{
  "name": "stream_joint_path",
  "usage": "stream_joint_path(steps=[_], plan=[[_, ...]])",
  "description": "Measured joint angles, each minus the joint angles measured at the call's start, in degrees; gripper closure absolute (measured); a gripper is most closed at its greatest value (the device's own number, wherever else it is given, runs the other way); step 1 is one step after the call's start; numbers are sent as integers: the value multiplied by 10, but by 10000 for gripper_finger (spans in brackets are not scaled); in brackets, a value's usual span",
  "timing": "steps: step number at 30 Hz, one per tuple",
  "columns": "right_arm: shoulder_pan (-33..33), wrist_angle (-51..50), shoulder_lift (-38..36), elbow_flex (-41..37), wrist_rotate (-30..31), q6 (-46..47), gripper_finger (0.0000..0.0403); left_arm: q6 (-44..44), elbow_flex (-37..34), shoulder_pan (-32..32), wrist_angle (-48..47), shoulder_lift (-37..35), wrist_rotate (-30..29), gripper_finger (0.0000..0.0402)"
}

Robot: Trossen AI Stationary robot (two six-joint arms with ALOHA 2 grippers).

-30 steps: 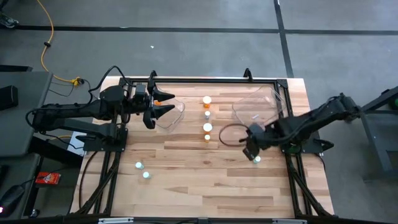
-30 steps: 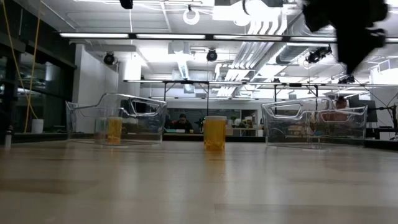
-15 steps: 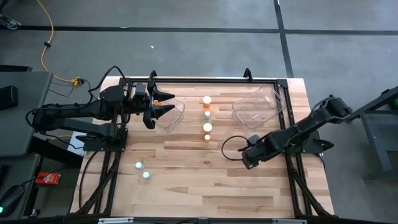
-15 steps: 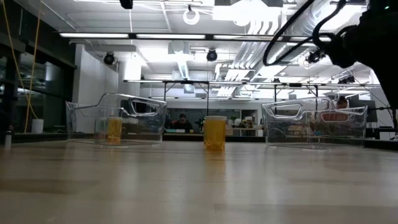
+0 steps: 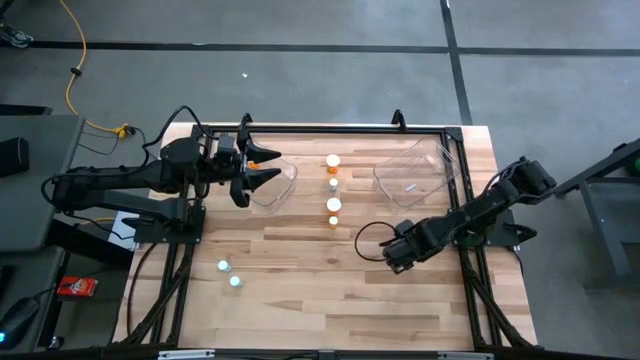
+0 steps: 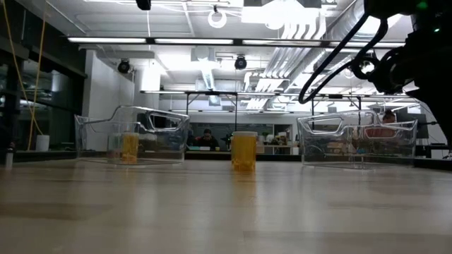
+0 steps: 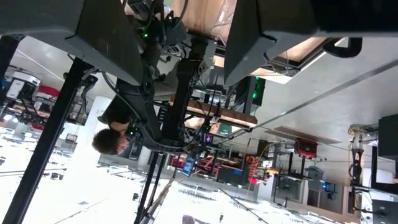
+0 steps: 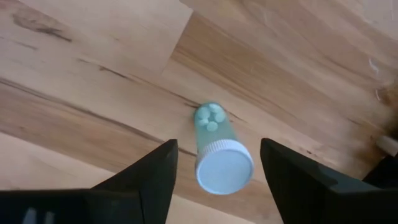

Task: Pick and place medicine bottles into bin by pill shape (circle, oval)
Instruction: Put the top right green tablet bottle into the right transparent bin

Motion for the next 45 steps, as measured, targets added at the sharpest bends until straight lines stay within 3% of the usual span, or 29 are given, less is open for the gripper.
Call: stream_joint_path(steps=[11,16,22,28,36,45], plan=[[-3,-1,-4,0,-3,-14,296,0,0,0,-2,0,0,188],[-3,-29,-37,27,22,-63,321,4,0,0,-2,0,0,188],[-26,-5,-114,101,137,-236,307,10,0,0,-3,0,0,188],[-92,111,-144,186,237,-460,308,9,0,0,-4,0,0,188],[-183,358,-139,224,221,-741,308,1,0,0,-5,0,15,188],[-242,425,-138,224,161,-798,308,-30,0,-13,-2,8,39,188]])
